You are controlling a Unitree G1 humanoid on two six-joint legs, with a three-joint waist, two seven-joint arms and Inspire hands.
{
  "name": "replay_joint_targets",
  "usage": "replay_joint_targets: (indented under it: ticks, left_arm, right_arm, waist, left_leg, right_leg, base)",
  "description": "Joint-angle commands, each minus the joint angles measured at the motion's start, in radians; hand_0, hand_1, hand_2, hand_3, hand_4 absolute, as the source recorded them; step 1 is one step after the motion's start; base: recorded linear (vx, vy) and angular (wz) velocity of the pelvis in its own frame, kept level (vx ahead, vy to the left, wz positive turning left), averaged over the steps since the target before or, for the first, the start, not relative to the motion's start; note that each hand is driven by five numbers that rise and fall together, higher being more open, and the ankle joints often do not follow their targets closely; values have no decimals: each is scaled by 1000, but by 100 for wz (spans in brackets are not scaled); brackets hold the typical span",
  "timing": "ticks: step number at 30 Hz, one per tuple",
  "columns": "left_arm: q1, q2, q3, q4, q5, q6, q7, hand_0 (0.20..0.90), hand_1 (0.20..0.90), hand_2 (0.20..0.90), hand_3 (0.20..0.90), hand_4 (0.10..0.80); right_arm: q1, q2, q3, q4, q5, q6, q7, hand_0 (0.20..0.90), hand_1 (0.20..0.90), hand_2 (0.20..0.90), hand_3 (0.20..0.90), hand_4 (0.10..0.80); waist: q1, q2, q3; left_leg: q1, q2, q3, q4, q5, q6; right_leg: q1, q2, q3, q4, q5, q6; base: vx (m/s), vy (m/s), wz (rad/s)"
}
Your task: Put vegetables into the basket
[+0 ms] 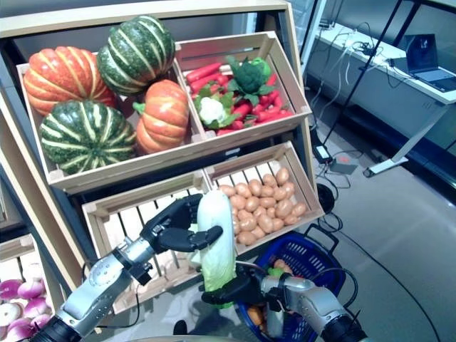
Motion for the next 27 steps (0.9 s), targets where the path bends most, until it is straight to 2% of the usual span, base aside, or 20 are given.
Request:
replay_joint_targets:
  ticks: [1,4,5,6,7,8,9,18,27]
  left_arm:
    - [-141,-42,-3,-120,-81,-116,-56,300,300,300,300,400]
    - [-134,-35,1,-124,-66,-115,-49,300,300,300,300,400]
    - [-133,-33,4,-121,-64,-117,-46,396,396,396,396,464]
    - [-133,-32,7,-122,-64,-119,-42,448,448,448,448,499]
    - [-133,-31,9,-122,-64,-119,-41,554,554,554,554,569]
    - [-132,-30,14,-121,-66,-119,-41,782,782,782,782,722]
    - [-128,-27,22,-121,-68,-114,-31,900,900,900,900,800]
    - [-94,-15,93,-113,-44,-94,9,900,900,900,900,800]
    - [-26,7,215,-117,-16,-68,47,900,900,900,900,800]
  right_arm:
    - [-50,12,0,-39,94,-52,24,300,300,300,300,400]
    - [-36,14,-11,-44,123,-69,-20,300,300,300,300,400]
    - [-29,16,-22,-44,138,-68,-43,300,300,300,300,400]
    - [-26,19,-29,-38,148,-74,-58,300,300,300,300,400]
    - [-23,21,-35,-34,150,-80,-61,300,300,300,300,400]
    - [-19,23,-44,-31,154,-86,-63,300,300,300,300,400]
    - [-14,25,-56,-34,163,-95,-72,300,300,300,300,400]
    - [33,19,-175,-85,240,-178,-178,300,300,300,300,400]
    - [137,19,-355,-140,288,-275,-240,300,300,300,300,400]
  waist:
    - [18,-10,-43]
    - [16,-8,-43]
    - [13,-7,-44]
    - [12,-6,-45]
    - [11,-6,-45]
    - [9,-5,-44]
    - [7,-4,-44]
    - [-15,2,-36]
    - [-43,5,-30]
  left_leg:
    - [63,5,5,2,-131,0]
    - [64,7,6,2,-130,0]
    - [63,7,7,2,-129,0]
    - [63,7,8,2,-129,0]
    - [63,8,9,2,-129,1]
    - [64,8,10,2,-129,1]
    - [64,9,13,2,-129,1]
    - [63,19,24,2,-126,-3]
    - [48,32,43,2,-113,-7]
  right_leg:
    - [-73,-45,22,-38,134,30]
    - [-74,-42,26,-35,133,29]
    - [-76,-41,28,-36,133,29]
    - [-76,-41,29,-37,134,29]
    - [-76,-41,29,-37,134,29]
    - [-75,-40,30,-38,134,29]
    - [-77,-39,33,-38,135,29]
    - [-80,-31,48,-47,143,27]
    - [-99,-16,63,-48,146,20]
  base:
    - [0,0,0]
    - [0,0,0]
    - [0,0,0]
    - [0,0,0]
    - [0,0,0]
    - [-33,-9,-1]
    - [-50,-11,-2]
    - [-25,-14,-3]
    - [-11,-17,-4]
